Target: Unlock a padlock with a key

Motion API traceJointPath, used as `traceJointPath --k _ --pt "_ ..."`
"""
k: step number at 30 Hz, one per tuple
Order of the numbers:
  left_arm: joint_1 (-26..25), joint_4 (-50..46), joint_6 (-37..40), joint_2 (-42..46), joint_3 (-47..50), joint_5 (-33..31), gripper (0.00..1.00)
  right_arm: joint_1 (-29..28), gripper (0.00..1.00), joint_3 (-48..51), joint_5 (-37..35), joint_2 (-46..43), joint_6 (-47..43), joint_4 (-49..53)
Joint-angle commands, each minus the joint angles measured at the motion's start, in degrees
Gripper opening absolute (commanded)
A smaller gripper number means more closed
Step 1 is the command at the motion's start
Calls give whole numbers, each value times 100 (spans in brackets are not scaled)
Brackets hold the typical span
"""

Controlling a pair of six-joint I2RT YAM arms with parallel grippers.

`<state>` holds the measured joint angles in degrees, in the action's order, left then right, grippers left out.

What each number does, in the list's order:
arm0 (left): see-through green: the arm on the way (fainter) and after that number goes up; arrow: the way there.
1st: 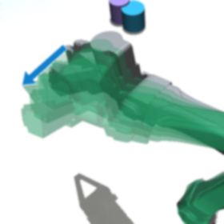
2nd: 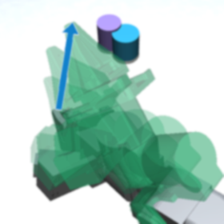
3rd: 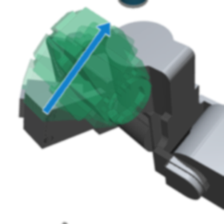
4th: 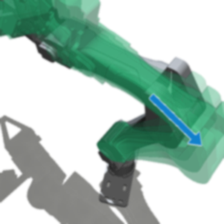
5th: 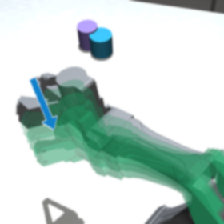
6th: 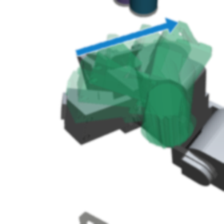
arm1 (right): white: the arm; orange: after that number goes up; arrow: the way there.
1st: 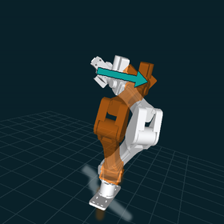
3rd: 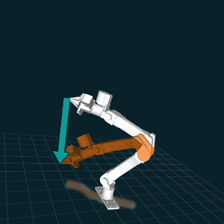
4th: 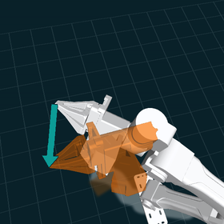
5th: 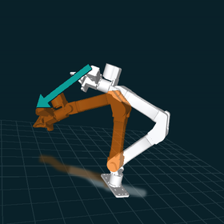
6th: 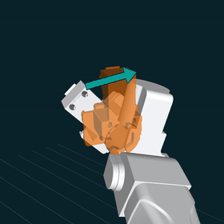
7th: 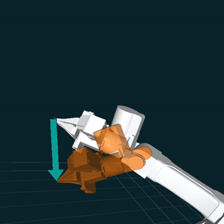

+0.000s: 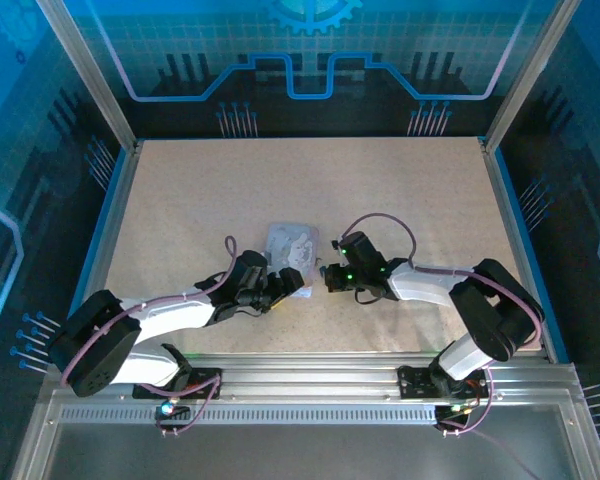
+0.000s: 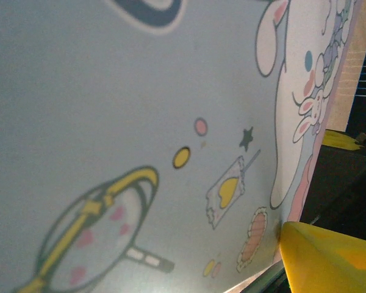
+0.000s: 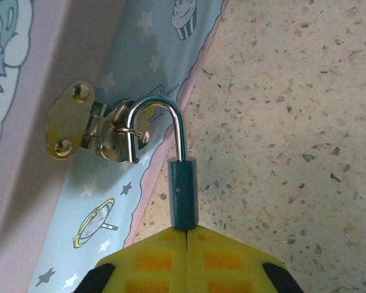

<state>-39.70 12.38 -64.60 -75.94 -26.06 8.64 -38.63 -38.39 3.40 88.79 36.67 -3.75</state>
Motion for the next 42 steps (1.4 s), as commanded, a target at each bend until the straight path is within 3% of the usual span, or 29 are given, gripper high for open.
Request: traceJointPath --k 1,16,26,31,42 --pt "-57 -185 -51 -140 139 1 81 -71 0 -260 -43 58 -53 -217" --pt "-57 -52 -82 -272 169 25 80 -38 0 -544 -19 256 -85 -104" --pt "143 -522 106 167 200 -117 83 253 0 -330 -234 -58 -230 124" --pt "530 -787 309 444 249 -33 85 695 0 89 -28 -427 -308 155" --pt "1604 -1141 962 419 -27 368 87 2339 0 229 1671 -497 -905 155"
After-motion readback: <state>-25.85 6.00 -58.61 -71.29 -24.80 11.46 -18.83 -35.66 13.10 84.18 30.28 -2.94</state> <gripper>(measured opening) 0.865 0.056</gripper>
